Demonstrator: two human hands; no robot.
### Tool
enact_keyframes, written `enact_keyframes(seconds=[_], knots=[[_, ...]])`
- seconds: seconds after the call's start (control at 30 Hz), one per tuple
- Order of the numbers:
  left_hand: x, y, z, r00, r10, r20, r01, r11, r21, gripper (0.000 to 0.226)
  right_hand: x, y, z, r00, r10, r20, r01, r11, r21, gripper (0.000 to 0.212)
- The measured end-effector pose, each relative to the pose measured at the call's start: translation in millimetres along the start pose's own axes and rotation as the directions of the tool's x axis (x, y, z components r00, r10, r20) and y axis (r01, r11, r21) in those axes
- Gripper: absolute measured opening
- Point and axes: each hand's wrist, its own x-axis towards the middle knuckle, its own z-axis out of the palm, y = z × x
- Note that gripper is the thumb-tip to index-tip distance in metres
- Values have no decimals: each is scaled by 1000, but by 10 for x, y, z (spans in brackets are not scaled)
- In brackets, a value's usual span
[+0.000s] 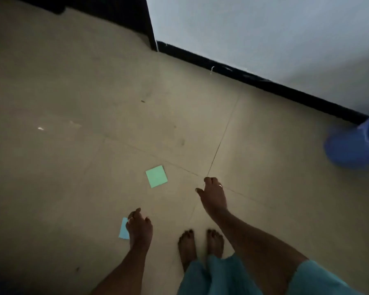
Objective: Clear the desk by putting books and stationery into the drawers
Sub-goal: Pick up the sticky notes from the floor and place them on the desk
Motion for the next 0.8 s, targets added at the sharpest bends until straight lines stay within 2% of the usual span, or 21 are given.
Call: enact_keyframes(seconds=[0.13, 0.23, 0.3, 0.37, 0.43, 0.47, 0.5, 0.53, 0.57, 0.6, 0.67, 0.7, 0.73, 0.8], knots=[[884, -834, 539, 987, -145, 76, 139, 988, 70, 57, 799, -146, 1025, 988, -43, 151, 49, 998, -38, 43], [1506, -1307, 911, 973, -213, 88, 200, 970, 137, 67, 1430, -273, 1697, 980, -51, 190, 61, 997, -46, 43], [1844, -1573, 1127, 958, -279, 72, 264, 950, 165, 81, 1817, -405, 2110, 980, -22, 199, 23, 1000, -3, 48], [2078, -1822, 1365, 921, -381, 78, 366, 918, 155, 100, 2129, -517, 2545, 986, 17, 165, -23, 999, 36, 61], [2157, -1989, 1591, 897, -438, 67, 436, 899, 47, 109, 2299, -632, 2881, 987, 73, 140, -82, 995, 58, 80], [2164, -2046, 1704, 898, -438, 37, 438, 899, -8, 109, 2365, -682, 3066, 988, 120, 95, -125, 991, 47, 86], [2158, -2075, 1801, 899, -438, -13, 438, 898, -38, 105, 2408, -730, 3198, 983, 183, -30, -184, 983, -1, 87], [2167, -2124, 1906, 892, -448, -58, 445, 894, -56, 101, 2418, -738, 3238, 968, 231, -103, -237, 970, -49, 82], [2144, -2127, 1960, 881, -466, -85, 460, 884, -81, 97, 2447, -722, 3232, 955, 276, -105, -282, 958, -54, 71], [2118, -2137, 2001, 863, -496, -95, 484, 867, -122, 94, 2494, -702, 3239, 939, 309, -149, -314, 949, -12, 61], [2108, -2200, 2067, 831, -551, -75, 532, 827, -182, 92, 2673, -666, 3299, 938, 334, -97, -319, 938, 137, 42], [2111, -2204, 2060, 815, -577, -52, 559, 806, -195, 93, 2737, -618, 3231, 951, 309, 22, -308, 935, 175, 37], [2085, -2170, 2019, 799, -601, -34, 587, 790, -179, 90, 2764, -566, 3108, 956, 275, 107, -291, 937, 194, 36], [2023, -2039, 1957, 793, -610, 15, 602, 779, -176, 73, 2730, -418, 2858, 973, 192, 130, -220, 942, 252, 36]])
